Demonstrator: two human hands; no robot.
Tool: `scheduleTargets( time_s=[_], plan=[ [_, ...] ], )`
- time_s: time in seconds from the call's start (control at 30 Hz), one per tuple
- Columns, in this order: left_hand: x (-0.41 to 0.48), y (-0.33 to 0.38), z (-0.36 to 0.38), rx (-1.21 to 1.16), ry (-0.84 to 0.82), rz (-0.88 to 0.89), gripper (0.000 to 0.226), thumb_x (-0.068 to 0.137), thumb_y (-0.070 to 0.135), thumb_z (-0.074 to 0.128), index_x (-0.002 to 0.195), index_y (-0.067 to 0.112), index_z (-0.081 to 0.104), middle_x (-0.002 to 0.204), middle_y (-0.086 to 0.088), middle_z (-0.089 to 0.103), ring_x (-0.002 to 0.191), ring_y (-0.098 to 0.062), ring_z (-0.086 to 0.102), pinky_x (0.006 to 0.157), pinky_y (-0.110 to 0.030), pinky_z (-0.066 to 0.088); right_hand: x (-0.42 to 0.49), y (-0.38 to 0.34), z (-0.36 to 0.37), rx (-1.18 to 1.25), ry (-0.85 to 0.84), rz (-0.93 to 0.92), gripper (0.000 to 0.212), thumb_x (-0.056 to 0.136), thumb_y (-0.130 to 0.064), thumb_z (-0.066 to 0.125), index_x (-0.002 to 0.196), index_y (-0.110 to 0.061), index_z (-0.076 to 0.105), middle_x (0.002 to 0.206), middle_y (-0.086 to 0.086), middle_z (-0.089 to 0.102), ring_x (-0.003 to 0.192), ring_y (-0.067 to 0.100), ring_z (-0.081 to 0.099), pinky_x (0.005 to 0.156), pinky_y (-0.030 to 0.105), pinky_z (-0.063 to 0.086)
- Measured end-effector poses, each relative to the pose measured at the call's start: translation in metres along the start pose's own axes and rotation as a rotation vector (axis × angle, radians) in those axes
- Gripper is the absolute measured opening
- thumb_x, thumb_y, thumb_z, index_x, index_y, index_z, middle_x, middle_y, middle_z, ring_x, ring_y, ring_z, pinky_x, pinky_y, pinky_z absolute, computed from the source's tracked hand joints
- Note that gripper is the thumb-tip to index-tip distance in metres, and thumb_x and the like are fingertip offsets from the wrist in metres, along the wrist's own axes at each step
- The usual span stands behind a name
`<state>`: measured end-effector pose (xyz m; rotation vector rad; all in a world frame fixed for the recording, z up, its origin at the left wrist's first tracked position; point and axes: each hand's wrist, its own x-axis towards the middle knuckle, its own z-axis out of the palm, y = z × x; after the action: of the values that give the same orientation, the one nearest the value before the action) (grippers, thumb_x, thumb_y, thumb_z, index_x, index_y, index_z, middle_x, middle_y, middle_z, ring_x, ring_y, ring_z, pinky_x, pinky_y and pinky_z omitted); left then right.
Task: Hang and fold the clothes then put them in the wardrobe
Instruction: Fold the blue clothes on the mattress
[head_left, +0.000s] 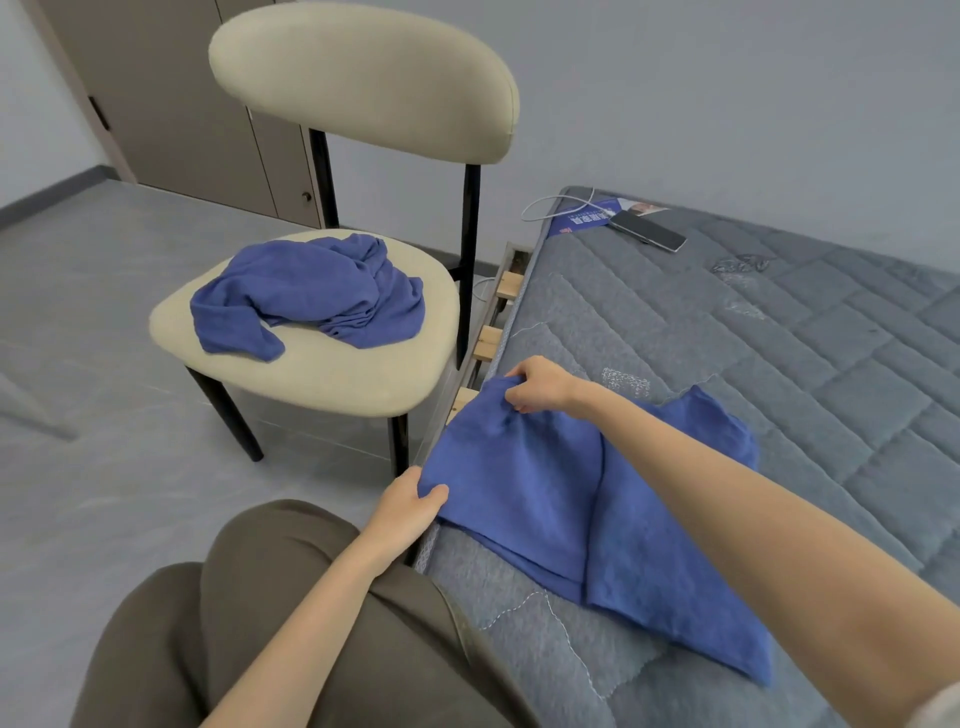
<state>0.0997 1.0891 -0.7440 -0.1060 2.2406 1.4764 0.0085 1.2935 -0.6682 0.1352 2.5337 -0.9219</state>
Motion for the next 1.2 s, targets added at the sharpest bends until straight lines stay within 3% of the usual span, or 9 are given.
scheduleTargets(
  time_s=[0.07,0.2,0.4,0.5,0.6,0.77,0.97,1.1,1.2],
  plan=[
    [-0.003,0.005,-0.002,-0.100,-0.010,0.007,0.009,0.091,0.013,0.051,0.093,0.004,0.052,0.094,-0.008,0.057,0.078,-0.015,0.057,0.065,-0.022,0.050,-0.006,0.000,-0.004,-0.118,0.011,-0.002,0.026,0.077,-0.002,0.049,0.059,-0.012,0.034,0.065,0.008,0.041,0.063,0.020,0.038,0.058,0.029,0.031],
    [-0.010,0.024,-0.005,-0.095,0.014,0.099,0.015,0.085,0.010,0.059,0.077,0.009,0.047,0.065,0.003,0.049,0.057,-0.007,0.048,0.060,-0.021,0.045,-0.014,0.005,-0.017,-0.128,0.086,-0.050,0.038,0.076,-0.005,0.054,0.052,-0.015,0.026,0.053,0.001,0.028,0.051,0.014,0.025,0.048,0.026,0.019],
    [-0.025,0.084,0.018,-0.084,-0.174,0.290,0.009,0.081,0.002,0.061,0.079,0.008,0.055,0.063,0.009,0.056,0.054,-0.001,0.047,0.054,-0.015,0.037,-0.037,0.034,-0.050,0.203,0.208,0.004,0.012,0.081,0.002,0.050,0.073,-0.007,0.050,0.072,0.009,0.044,0.071,0.018,0.042,0.066,0.030,0.035],
    [-0.033,0.111,0.052,-0.097,-0.295,0.332,0.006,0.082,-0.001,0.060,0.087,0.001,0.057,0.069,0.006,0.060,0.059,-0.002,0.053,0.053,-0.012,0.041,-0.059,0.060,-0.065,0.361,0.175,-0.004,0.022,0.083,0.013,0.041,0.087,-0.004,0.053,0.084,0.015,0.043,0.081,0.023,0.039,0.070,0.035,0.033],
    [-0.038,0.131,0.092,-0.015,-0.399,0.366,0.009,0.081,-0.002,0.060,0.088,-0.002,0.055,0.077,-0.007,0.059,0.070,-0.012,0.055,0.061,-0.019,0.047,-0.084,0.089,-0.078,0.438,0.170,-0.013,0.028,0.083,0.019,0.036,0.082,-0.001,0.055,0.080,0.012,0.049,0.078,0.021,0.044,0.071,0.034,0.037],
    [-0.041,0.141,0.155,0.101,-0.541,0.375,0.025,0.077,0.002,0.063,0.072,0.013,0.041,0.066,-0.005,0.041,0.055,-0.009,0.045,0.058,-0.023,0.042,-0.116,0.135,-0.090,0.534,0.194,0.010,0.040,0.088,0.022,0.031,0.072,-0.005,0.055,0.073,0.011,0.054,0.065,0.021,0.053,0.056,0.019,0.050],
    [-0.038,0.132,0.207,0.282,-0.601,0.429,0.038,0.071,0.016,0.064,0.061,0.022,0.028,0.049,0.014,0.029,0.049,-0.004,0.026,0.048,-0.020,0.024,-0.132,0.180,-0.092,0.420,0.313,0.050,0.047,0.082,0.026,0.026,0.067,-0.008,0.056,0.068,0.008,0.050,0.060,0.017,0.045,0.047,0.012,0.040],
    [-0.038,0.126,0.226,0.330,-0.662,0.405,0.033,0.074,0.020,0.064,0.065,0.022,0.032,0.054,0.015,0.034,0.048,-0.002,0.030,0.050,-0.017,0.028,-0.138,0.205,-0.090,0.253,0.418,0.115,0.045,0.072,0.021,0.029,0.064,-0.010,0.061,0.064,0.005,0.053,0.058,0.013,0.044,0.050,0.017,0.034],
    [-0.040,0.121,0.232,0.336,-0.700,0.370,0.019,0.076,0.030,0.067,0.075,0.026,0.049,0.068,0.015,0.055,0.058,0.000,0.049,0.063,-0.019,0.041,-0.140,0.219,-0.086,0.139,0.441,0.125,0.049,0.068,0.020,0.033,0.076,-0.014,0.067,0.081,0.006,0.060,0.072,0.018,0.050,0.052,0.017,0.036]
  ],
)
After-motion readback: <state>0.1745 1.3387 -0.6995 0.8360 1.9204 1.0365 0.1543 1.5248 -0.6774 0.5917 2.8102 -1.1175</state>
